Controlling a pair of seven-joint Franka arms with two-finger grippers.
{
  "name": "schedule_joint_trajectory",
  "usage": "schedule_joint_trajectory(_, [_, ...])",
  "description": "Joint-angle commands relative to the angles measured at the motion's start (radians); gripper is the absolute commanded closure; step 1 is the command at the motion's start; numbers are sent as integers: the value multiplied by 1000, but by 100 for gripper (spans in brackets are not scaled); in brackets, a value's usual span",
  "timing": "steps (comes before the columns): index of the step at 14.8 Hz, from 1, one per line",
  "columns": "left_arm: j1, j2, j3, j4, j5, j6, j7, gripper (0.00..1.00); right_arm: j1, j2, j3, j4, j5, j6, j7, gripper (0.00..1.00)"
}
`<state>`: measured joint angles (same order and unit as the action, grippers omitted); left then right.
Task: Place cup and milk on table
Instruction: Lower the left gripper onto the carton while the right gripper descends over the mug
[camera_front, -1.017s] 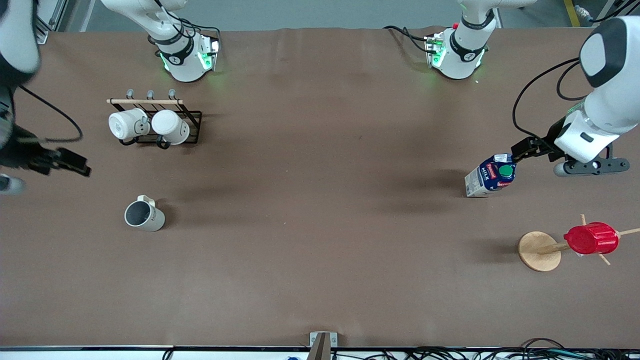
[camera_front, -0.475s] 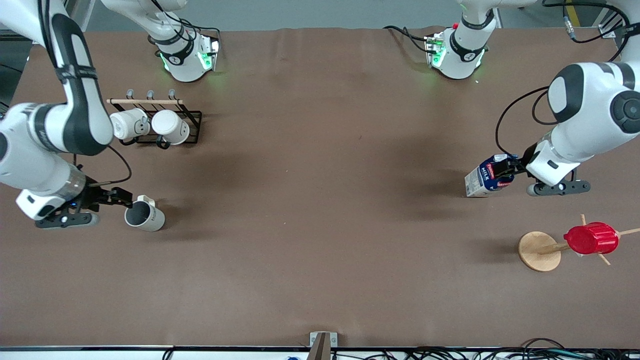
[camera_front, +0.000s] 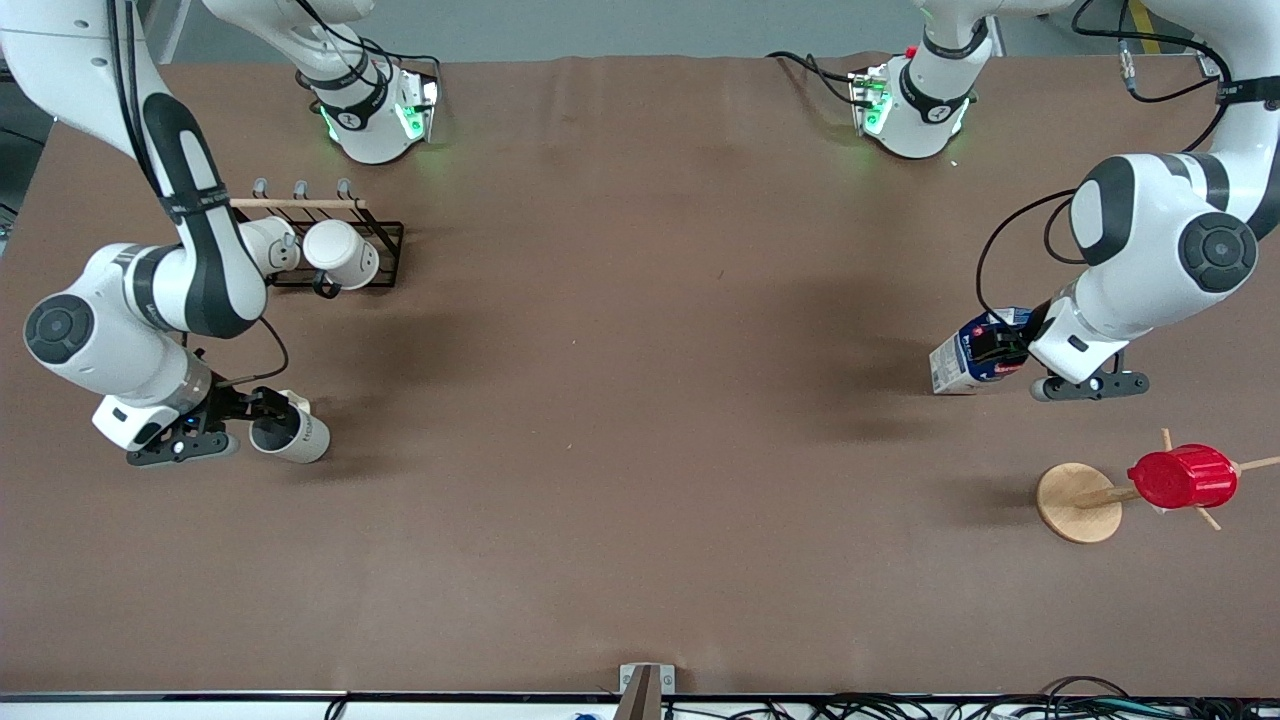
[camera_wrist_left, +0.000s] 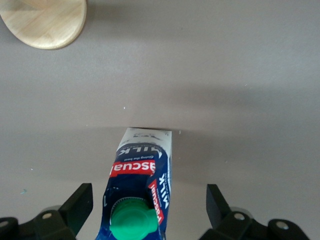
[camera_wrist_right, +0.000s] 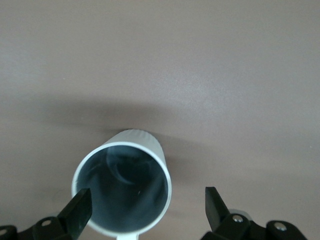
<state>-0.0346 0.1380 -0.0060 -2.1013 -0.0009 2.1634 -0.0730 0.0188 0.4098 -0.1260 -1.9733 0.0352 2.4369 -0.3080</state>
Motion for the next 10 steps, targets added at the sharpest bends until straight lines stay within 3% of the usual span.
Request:
schedule_joint_trajectory(1, [4, -28, -2, -45, 47, 16, -5, 0, -16, 10, 2, -18, -12, 39, -20, 1])
schedule_joint_trajectory(4, [7, -34, -2, -45, 48, 16, -7, 0, -13, 21, 2, -36, -12, 63, -20, 8])
schedule_joint_trajectory(6, [10, -38, -2, -54, 48, 16, -7, 2, -10, 30, 2, -65, -12, 111, -20, 19])
schedule_joint_trajectory(7, [10, -43, -2, -55, 48, 16, -5, 4, -8, 30, 2, -81, -12, 129, -20, 32])
schedule_joint_trajectory(9, [12, -43, -2, -52, 47, 16, -7, 7, -10, 30, 2, -73, -11, 122, -16, 82])
schedule_joint_trajectory(10, [12, -46, -2, -54, 48, 16, -7, 10, -10, 30, 2, -67, -11, 119, -11, 97])
